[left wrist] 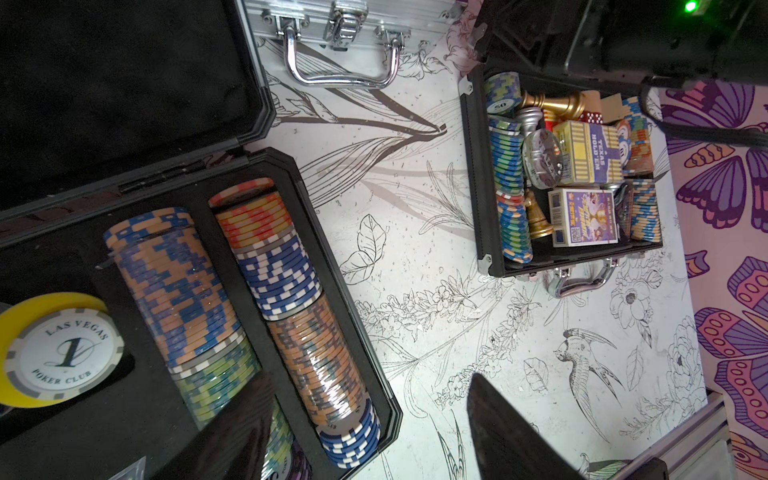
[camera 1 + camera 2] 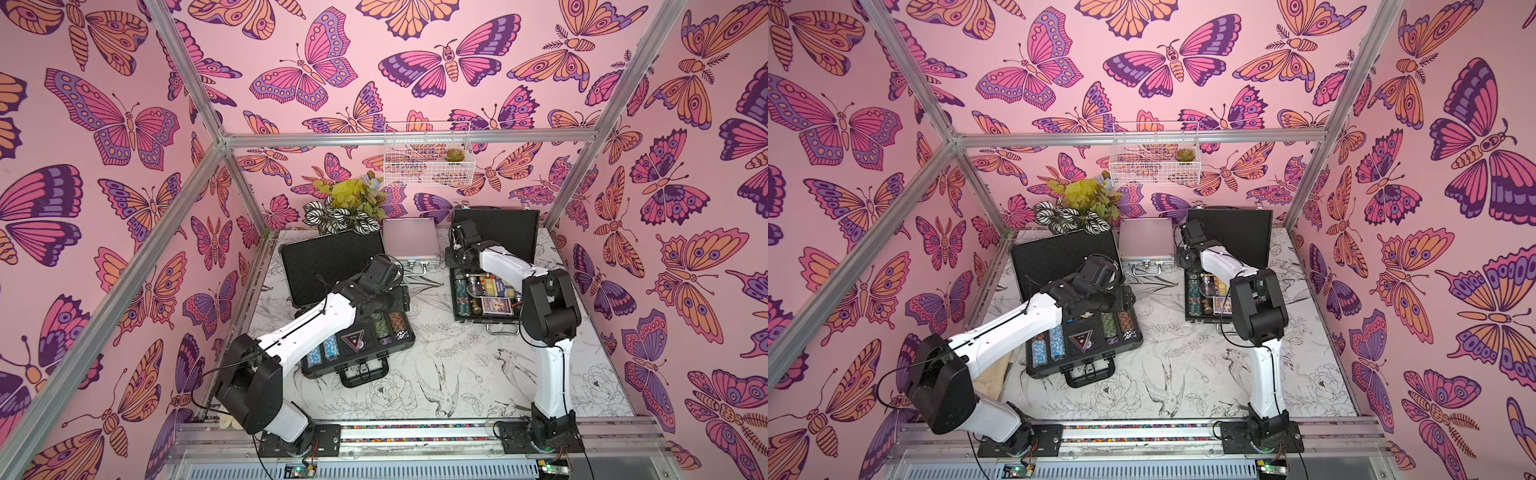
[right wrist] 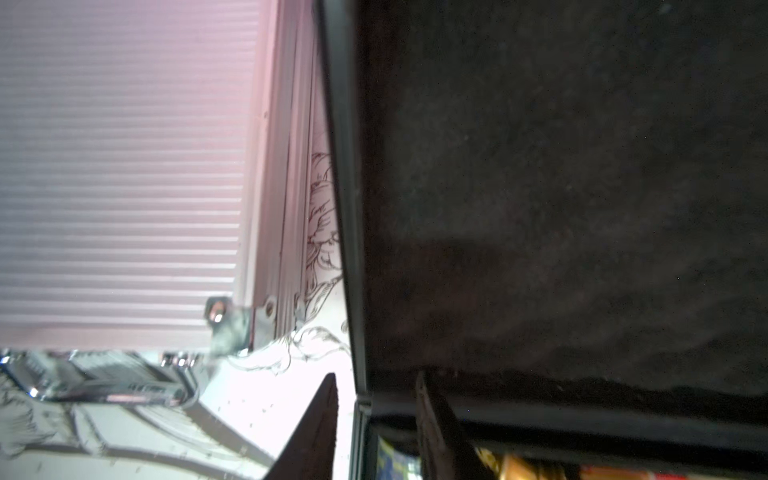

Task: Close the poker set cases
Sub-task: Move the poker set case to the center of the board.

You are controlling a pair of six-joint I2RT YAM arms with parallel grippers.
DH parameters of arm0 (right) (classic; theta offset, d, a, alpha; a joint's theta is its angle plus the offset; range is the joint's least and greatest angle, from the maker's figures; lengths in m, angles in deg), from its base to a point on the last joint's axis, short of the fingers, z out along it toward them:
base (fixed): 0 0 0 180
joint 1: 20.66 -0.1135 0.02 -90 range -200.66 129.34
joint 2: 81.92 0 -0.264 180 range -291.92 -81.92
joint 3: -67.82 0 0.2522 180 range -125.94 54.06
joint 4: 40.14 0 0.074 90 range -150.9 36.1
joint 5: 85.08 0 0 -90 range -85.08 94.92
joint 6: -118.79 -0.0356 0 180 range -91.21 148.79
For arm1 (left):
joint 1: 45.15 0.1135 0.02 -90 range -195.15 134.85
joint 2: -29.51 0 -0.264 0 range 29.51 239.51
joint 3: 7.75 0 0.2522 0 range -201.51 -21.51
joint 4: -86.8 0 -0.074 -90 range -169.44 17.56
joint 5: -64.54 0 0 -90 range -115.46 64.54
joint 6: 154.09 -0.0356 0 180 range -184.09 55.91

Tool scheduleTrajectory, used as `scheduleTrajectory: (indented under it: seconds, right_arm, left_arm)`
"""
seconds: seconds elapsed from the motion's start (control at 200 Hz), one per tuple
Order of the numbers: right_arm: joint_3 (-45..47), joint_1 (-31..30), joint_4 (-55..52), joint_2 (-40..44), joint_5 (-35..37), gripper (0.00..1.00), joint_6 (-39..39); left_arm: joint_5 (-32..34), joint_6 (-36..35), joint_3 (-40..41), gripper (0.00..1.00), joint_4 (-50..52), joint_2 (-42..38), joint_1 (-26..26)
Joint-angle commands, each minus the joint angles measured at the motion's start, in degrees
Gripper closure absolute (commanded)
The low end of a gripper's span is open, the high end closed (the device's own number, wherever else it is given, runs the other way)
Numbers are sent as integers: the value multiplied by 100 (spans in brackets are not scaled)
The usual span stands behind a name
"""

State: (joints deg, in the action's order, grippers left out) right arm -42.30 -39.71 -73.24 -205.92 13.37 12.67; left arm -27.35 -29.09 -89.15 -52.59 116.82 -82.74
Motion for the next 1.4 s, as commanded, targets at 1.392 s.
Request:
scheduleTrajectory:
  seconds: [1.392]
  right_arm:
    - [930,-307,74,575,1264,100,-2189]
  left_arm:
    - [131,57,623,25,-87,-397,-14]
